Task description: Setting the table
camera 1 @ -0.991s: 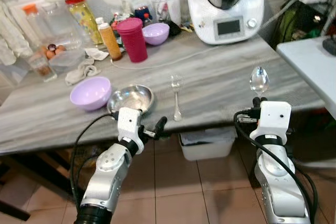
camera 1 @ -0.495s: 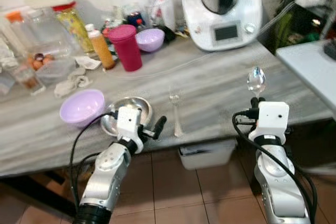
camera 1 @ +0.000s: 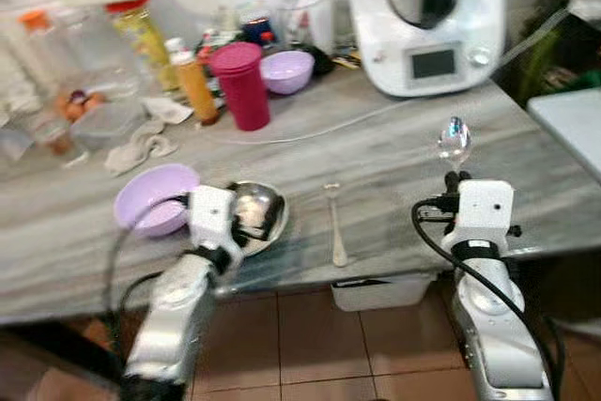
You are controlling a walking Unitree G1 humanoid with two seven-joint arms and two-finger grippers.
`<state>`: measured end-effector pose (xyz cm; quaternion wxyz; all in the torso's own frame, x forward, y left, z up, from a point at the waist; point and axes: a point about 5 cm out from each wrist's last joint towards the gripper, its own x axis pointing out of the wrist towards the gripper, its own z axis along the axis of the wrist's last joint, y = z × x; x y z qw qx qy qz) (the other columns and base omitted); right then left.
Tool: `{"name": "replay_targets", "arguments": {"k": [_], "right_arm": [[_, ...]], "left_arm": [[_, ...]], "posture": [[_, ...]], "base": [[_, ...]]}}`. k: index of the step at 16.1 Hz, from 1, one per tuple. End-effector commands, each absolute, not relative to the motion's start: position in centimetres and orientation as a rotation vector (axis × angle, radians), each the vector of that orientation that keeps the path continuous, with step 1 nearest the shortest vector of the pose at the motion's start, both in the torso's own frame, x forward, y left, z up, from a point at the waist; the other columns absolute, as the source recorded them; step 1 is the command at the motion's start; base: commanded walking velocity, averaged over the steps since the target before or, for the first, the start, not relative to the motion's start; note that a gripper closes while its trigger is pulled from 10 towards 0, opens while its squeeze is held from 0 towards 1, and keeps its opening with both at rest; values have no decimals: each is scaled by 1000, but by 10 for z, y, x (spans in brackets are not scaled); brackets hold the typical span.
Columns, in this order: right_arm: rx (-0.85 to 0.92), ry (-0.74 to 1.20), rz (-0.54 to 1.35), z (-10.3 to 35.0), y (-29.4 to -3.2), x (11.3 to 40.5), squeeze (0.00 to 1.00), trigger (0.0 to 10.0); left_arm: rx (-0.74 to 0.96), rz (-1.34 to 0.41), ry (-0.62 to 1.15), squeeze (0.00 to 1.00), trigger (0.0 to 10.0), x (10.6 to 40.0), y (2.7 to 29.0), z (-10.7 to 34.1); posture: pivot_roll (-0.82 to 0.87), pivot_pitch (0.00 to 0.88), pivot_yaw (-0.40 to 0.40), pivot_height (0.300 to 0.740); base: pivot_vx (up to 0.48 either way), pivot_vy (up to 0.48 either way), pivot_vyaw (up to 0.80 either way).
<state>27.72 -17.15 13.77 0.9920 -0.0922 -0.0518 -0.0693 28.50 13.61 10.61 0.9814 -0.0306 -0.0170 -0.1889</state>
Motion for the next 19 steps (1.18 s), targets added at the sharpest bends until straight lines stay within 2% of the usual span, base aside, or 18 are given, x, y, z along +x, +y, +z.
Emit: {"name": "replay_targets", "arguments": {"k": [1, 2, 5, 8, 12, 17, 19], "right_arm": [[-174, -124, -108, 142, -162, 278, 0, 10000], [-168, -119, -102, 141, -163, 278, 0, 10000], [-150, -97, -114, 140, -169, 285, 0, 10000], [-54, -48, -123, 137, -167, 293, 0, 10000], [81, 71, -84, 119, -146, 303, 0, 10000], [141, 130, -30, 112, -122, 308, 0, 10000], [138, 145, -22, 108, -121, 306, 0, 10000]], "left_arm": [[-31, -339, -40, 0, 10000, 282, 150, 106], [-5, -301, -20, 0, 10000, 274, 163, 101], [23, -288, 22, 0, 10000, 264, 177, 93], [39, -307, 30, 0, 10000, 261, 178, 93], [48, -425, 60, 0, 10000, 255, 178, 88], [42, -485, 71, 0, 10000, 255, 176, 88], [37, -493, 73, 0, 10000, 254, 175, 88]], "posture": [[-323, 24, 136, 740], [-313, 38, 135, 740], [-299, 55, 130, 740], [-294, 60, 129, 740], [-286, 75, 130, 740], [-283, 75, 130, 740], [-280, 73, 129, 740]], "base": [[0, 0, 0], [0, 0, 0], [0, 0, 0], [0, 0, 0], [0, 0, 0], [0, 0, 0], [0, 0, 0]]}}
